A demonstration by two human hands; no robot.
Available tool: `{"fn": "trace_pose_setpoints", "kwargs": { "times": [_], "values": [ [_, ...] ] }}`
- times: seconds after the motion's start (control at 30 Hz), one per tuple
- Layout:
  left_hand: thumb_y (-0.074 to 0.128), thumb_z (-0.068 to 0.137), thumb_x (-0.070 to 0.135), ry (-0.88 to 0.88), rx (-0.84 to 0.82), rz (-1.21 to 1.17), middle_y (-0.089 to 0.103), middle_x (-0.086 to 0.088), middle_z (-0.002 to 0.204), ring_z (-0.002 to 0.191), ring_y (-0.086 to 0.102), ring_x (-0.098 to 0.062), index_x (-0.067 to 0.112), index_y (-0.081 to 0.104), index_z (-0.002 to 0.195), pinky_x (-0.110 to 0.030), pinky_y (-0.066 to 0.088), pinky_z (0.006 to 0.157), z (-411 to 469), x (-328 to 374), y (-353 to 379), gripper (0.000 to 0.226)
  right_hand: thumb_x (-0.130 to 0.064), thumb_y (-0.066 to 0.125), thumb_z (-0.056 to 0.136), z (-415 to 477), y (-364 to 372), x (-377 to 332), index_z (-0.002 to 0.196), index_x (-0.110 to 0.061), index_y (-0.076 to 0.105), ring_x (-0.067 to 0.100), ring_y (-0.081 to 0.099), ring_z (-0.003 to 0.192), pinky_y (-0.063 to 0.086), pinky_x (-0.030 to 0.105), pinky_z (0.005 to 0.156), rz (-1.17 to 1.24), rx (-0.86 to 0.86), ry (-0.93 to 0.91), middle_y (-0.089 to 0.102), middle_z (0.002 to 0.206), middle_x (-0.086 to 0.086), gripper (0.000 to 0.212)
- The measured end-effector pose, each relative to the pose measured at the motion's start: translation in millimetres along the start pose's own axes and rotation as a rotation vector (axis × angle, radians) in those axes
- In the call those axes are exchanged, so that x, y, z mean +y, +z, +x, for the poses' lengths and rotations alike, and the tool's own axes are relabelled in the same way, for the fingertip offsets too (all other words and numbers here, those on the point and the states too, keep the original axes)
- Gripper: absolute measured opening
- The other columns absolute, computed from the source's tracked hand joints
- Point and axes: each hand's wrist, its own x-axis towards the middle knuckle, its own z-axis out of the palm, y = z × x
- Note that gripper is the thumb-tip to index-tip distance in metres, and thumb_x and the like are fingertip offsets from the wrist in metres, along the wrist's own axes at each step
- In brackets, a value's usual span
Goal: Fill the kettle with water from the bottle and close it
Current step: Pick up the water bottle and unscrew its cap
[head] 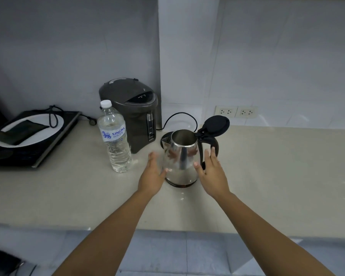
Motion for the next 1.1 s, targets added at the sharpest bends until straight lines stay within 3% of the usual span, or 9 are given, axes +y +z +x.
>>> {"fn": "trace_pose_setpoints", "kwargs": {
  "times": [0.1,0.2,0.4,0.53,0.7,0.8,0.93,1.03,1.1],
  "values": [
    [0.054,0.099,0.028,-0.037,0.112,-0.024,0.009,0.001,0.166,0.147,0.027,-0.020,0.014,0.005,0.158,-0.028,0.026,0.113,-9.5,-13.9,-11.4,0.078,-0.040,0.040,0.104,-8.2,-7.2,-13.9,0.156,-0.021,0.026,0.021,0.028,0.145,0.028,0.033,0.114,-0.008,0.061,-0.088,0.017,0.165,-0.002,0.058],
    [0.056,0.098,0.024,-0.060,0.201,-0.075,0.019,-0.002,0.164,0.147,0.029,-0.020,0.013,0.012,0.157,-0.028,0.026,0.113,-18.8,-27.7,-25.7,0.074,-0.035,0.044,0.103,-12.7,-7.7,-35.1,0.153,-0.020,0.035,0.020,0.033,0.140,0.025,0.027,0.113,0.017,0.073,-0.165,0.029,0.162,-0.004,0.054],
    [0.058,0.096,0.022,-0.139,0.351,-0.118,0.040,-0.009,0.153,0.137,0.044,-0.028,0.010,0.026,0.153,-0.035,0.038,0.108,-26.5,-52.2,-63.6,0.066,-0.032,0.047,0.103,-0.7,10.5,-87.2,0.149,-0.020,0.044,0.017,0.030,0.144,0.023,0.030,0.117,0.072,0.012,-0.283,0.036,0.158,-0.006,0.048],
    [0.062,0.094,0.017,-0.162,0.424,-0.101,0.047,-0.012,0.146,0.132,0.046,-0.029,0.005,0.034,0.147,-0.026,0.035,0.097,-10.9,-66.0,-96.4,0.061,-0.034,0.045,0.103,31.8,25.3,-124.3,0.150,-0.021,0.042,0.016,0.028,0.144,0.023,0.030,0.115,0.084,-0.021,-0.334,0.036,0.158,-0.007,0.049],
    [0.073,0.086,0.036,-0.153,0.365,-0.079,0.031,-0.007,0.159,0.145,0.030,-0.024,0.011,0.025,0.153,-0.036,0.029,0.115,22.5,-90.0,-132.9,0.086,-0.035,0.045,0.103,79.7,43.2,-167.9,0.150,-0.020,0.042,0.019,0.030,0.144,0.025,0.034,0.116,0.087,-0.044,-0.363,0.037,0.158,-0.003,0.050],
    [0.078,0.079,0.043,-0.150,0.295,-0.132,0.025,-0.001,0.162,0.148,0.023,-0.019,0.017,0.019,0.156,-0.035,0.025,0.117,40.4,-98.0,-146.0,0.100,-0.034,0.046,0.103,102.2,50.9,-187.0,0.149,-0.018,0.043,0.021,0.031,0.145,0.024,0.038,0.120,0.067,-0.050,-0.402,0.038,0.157,0.000,0.049],
    [0.084,0.074,0.035,-0.082,0.192,-0.201,0.037,0.018,0.144,0.134,0.034,-0.003,0.024,0.026,0.153,-0.025,0.030,0.106,61.0,-103.3,-151.6,0.098,-0.036,0.047,0.102,129.6,62.5,-212.9,0.147,-0.020,0.047,0.020,0.031,0.145,0.026,0.040,0.119,0.119,-0.030,-0.425,0.040,0.156,-0.002,0.048],
    [0.087,0.070,0.031,-0.032,0.129,-0.288,0.053,0.026,0.127,0.116,0.052,0.004,0.047,0.041,0.132,-0.022,0.042,0.097,76.2,-104.7,-150.7,0.079,-0.039,0.046,0.102,146.1,66.8,-229.4,0.146,-0.024,0.048,0.020,0.030,0.145,0.024,0.038,0.117,0.156,-0.045,-0.426,0.041,0.155,-0.004,0.047],
    [0.086,0.072,0.030,-0.017,0.090,-0.326,0.058,0.027,0.116,0.108,0.056,0.007,0.051,0.040,0.124,-0.013,0.045,0.087,83.2,-105.5,-149.3,0.073,-0.039,0.047,0.102,153.1,68.2,-237.7,0.145,-0.025,0.050,0.019,0.032,0.145,0.022,0.036,0.118,0.169,-0.045,-0.449,0.043,0.154,-0.003,0.046]
  ]
}}
